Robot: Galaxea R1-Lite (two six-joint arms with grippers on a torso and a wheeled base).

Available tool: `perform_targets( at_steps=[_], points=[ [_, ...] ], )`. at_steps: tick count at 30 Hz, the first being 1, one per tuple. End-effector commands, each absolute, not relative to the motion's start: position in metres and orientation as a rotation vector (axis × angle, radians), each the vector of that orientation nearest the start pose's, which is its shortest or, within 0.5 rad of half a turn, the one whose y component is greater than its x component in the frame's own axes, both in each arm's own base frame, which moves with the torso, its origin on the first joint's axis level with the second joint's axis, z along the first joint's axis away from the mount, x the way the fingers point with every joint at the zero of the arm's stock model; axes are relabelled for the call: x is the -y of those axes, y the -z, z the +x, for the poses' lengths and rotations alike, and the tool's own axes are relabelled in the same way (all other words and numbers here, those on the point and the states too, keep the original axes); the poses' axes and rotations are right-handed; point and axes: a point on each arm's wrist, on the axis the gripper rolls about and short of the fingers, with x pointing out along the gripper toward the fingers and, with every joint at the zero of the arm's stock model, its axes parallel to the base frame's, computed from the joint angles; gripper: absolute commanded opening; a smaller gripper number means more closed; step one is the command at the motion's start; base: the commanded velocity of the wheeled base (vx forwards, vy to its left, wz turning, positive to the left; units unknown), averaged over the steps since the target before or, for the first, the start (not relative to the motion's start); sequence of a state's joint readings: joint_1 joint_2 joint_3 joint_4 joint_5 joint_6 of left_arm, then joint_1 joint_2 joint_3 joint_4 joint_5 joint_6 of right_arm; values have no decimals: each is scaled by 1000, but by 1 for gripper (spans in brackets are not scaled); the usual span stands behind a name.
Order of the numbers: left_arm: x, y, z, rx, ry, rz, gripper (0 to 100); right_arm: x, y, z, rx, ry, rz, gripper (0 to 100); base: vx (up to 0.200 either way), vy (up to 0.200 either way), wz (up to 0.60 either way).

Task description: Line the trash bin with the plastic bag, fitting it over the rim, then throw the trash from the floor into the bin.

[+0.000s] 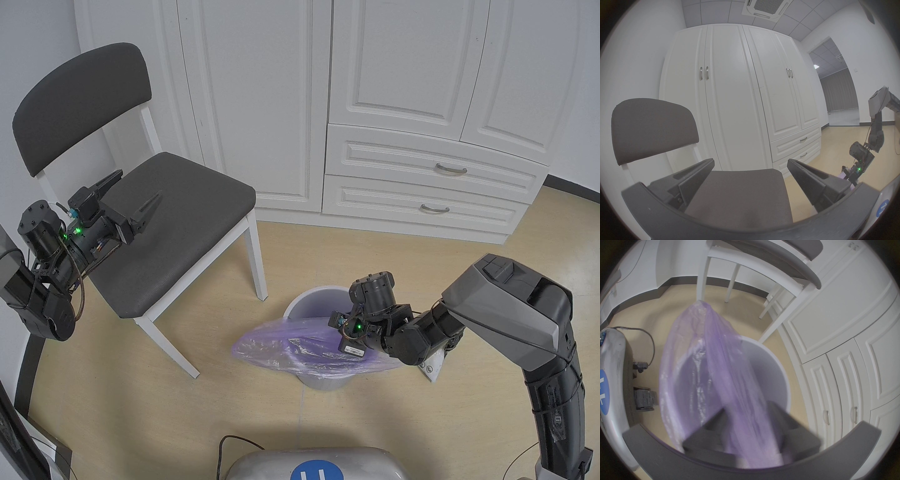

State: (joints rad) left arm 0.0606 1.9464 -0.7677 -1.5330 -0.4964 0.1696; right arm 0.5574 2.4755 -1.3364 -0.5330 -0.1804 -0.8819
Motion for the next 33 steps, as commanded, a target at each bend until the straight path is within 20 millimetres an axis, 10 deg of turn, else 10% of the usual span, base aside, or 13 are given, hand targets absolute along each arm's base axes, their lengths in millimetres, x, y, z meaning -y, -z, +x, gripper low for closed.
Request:
perform_targets(
  at_steps=[1, 13, 33],
  points=[
    [-10, -179, 342, 374, 400, 262, 100, -247, -13, 405, -317, -580, -1046, 0, 0, 0, 0],
    [-10, -165, 351, 357, 384, 343, 100, -262, -30, 486, -141, -412, -921, 0, 0, 0, 0],
    [1, -148, 357, 327, 413, 386, 100, -269, 29, 488, 109, -3, -713, 0, 0, 0, 0]
  ],
)
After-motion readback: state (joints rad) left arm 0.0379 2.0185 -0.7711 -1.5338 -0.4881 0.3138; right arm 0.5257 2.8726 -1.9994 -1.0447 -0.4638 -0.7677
